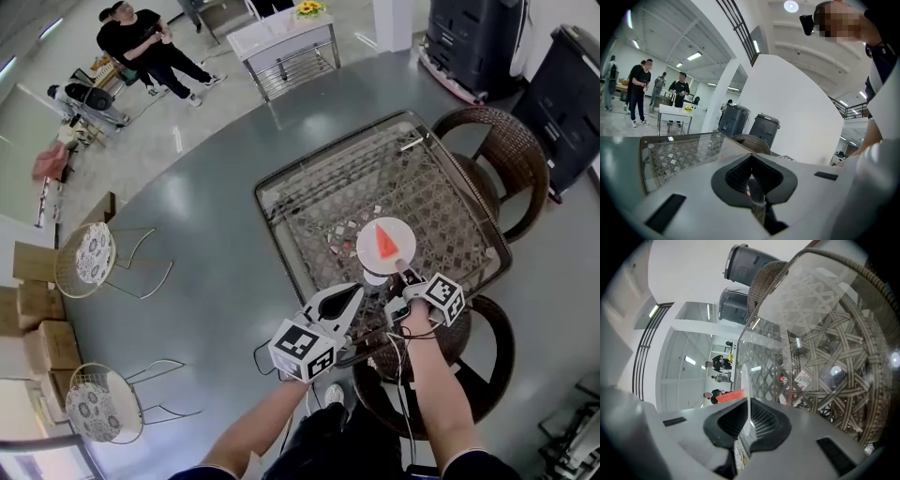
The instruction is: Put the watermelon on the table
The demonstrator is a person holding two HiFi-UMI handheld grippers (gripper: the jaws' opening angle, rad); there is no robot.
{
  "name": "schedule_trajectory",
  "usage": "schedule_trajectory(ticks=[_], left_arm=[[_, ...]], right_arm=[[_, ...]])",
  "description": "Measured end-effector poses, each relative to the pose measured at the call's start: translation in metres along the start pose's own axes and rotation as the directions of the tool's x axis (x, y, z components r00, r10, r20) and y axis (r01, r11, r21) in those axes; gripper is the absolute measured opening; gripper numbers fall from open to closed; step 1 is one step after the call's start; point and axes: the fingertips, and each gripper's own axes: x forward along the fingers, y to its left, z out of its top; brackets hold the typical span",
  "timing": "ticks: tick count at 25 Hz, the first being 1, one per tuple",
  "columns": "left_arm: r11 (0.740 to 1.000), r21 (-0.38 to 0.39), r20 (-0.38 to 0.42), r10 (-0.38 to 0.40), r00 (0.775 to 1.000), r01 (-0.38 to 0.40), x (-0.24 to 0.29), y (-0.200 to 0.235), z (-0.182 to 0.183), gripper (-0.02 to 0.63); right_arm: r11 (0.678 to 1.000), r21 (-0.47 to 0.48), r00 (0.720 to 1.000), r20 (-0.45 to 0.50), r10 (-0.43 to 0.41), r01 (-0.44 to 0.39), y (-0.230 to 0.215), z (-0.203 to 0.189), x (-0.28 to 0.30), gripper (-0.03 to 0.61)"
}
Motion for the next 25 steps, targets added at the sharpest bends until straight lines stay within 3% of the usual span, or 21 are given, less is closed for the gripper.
schedule_trajectory(ticks=[25], left_arm=[[1.000, -0.019, -0.025, 0.008, 1.000, -0.009, 0.003, -0.007, -0.012, 0.005]], right_arm=[[0.998, -0.036, 0.998, -0.027, -0.053, 0.052, -0.021, 0.001, 0.014, 0.011]])
